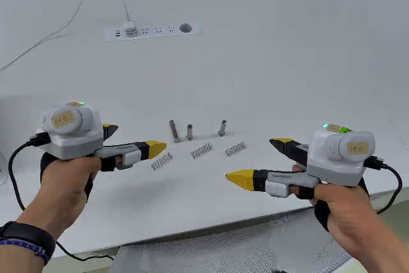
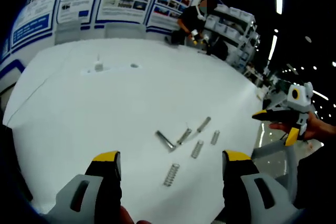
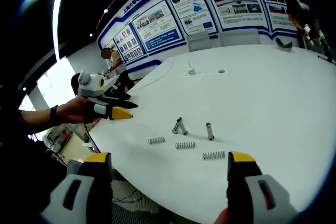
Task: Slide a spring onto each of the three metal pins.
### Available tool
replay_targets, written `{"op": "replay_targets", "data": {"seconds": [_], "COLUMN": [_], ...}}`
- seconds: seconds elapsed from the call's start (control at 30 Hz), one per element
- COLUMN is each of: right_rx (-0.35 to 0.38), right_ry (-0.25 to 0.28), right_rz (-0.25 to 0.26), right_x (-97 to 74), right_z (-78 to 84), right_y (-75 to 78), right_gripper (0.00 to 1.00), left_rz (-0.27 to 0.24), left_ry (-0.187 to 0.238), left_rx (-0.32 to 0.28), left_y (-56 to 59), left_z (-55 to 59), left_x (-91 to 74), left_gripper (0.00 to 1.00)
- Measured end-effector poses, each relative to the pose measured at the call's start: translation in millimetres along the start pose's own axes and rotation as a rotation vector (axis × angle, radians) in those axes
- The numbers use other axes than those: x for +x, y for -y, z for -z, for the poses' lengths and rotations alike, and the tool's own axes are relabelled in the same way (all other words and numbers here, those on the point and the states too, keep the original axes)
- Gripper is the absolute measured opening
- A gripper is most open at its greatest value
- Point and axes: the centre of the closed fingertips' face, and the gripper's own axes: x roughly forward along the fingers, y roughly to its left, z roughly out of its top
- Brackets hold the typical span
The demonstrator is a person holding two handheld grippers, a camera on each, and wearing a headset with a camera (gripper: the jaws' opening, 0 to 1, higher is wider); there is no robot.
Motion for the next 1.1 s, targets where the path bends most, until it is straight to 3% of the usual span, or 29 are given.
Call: {"op": "replay_targets", "data": {"seconds": [0.43,0.77,0.93,1.1], "right_rx": [0.015,0.016,0.017,0.024], "right_ry": [-0.012,-0.008,-0.008,-0.005], "right_rz": [0.001,0.001,-0.004,-0.001], "right_x": [-0.1,0.8,1.3,0.7], "right_z": [6.5,4.9,4.9,5.1], "right_y": [0.6,-0.8,-2.5,-1.3], "right_gripper": [0.92,0.92,0.92,0.92], "left_rz": [-0.007,0.022,0.015,0.015], "left_ry": [-0.035,-0.035,-0.034,-0.05], "left_rx": [-0.041,-0.116,-0.14,-0.163], "left_y": [-15.9,-8.3,-9.8,-9.1], "left_z": [2.4,-0.4,-2.3,0.1], "left_x": [39.2,64.3,77.0,90.7], "left_gripper": [0.78,0.65,0.53,0.49]}}
